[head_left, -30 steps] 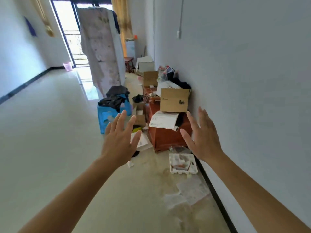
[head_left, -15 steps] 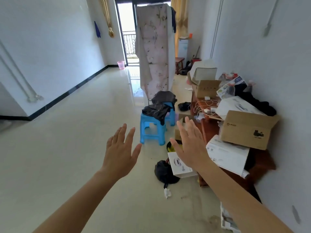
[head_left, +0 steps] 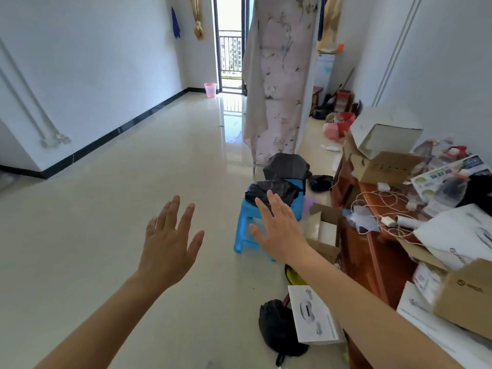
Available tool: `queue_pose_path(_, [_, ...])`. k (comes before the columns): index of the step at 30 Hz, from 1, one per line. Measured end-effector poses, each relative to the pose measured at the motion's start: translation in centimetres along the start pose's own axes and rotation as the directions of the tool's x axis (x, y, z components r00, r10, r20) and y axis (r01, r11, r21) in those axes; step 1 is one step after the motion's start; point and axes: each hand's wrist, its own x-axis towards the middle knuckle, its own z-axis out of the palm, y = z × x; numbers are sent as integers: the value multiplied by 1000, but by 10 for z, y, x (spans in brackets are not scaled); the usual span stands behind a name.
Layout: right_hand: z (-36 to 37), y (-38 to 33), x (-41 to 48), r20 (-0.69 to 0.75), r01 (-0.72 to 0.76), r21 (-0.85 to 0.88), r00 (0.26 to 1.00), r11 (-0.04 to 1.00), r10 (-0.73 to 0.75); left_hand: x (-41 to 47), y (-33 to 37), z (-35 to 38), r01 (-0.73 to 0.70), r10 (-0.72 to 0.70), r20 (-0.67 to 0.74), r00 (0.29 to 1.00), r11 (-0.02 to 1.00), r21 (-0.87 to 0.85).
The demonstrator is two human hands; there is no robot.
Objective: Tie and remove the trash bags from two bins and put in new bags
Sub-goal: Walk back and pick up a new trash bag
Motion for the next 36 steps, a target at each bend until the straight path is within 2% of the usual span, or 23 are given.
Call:
queue_pose_path(7, [23, 56, 175, 63, -194, 9, 979, 981, 193, 246, -35, 39, -153, 154, 47, 987, 988, -23])
queue_pose_path(12, [43, 122, 248, 79, -358, 66, 932, 931, 353, 393, -5, 81, -279, 286, 97, 953, 957, -82])
queue_pose_path(17, [102, 211, 327, 183, -510, 93, 853, 855, 489, 502, 25, 177, -354, 367, 204, 908, 930, -97])
queue_pose_path(20, [146, 267, 383, 265, -641, 178, 762, 746, 591, 560, 39, 251, -329, 350, 326, 878, 937, -120])
queue_pose_path(22, [170, 293, 413, 358, -738, 218, 669, 638, 652, 595, 44, 291, -324, 348, 441, 828, 937, -130])
queue_pose_path(24, [190, 313, 436, 433, -791, 215, 603, 573, 670, 627, 48, 323, -328, 351, 528, 773, 934, -142])
queue_pose_path(28, [227, 350, 475, 512, -845, 167, 515, 508, 687, 671, 58, 383, -304, 360, 602, 712, 932, -198])
queue_pose_path(32, [301, 380, 497, 559, -893, 161, 433, 421, 707, 690, 57, 478, -310, 384, 628, 677, 923, -229])
queue_pose_path(36, [399, 394, 492, 576, -957, 119, 283, 264, 767, 680, 52, 587, -313, 386, 699, 602, 919, -238])
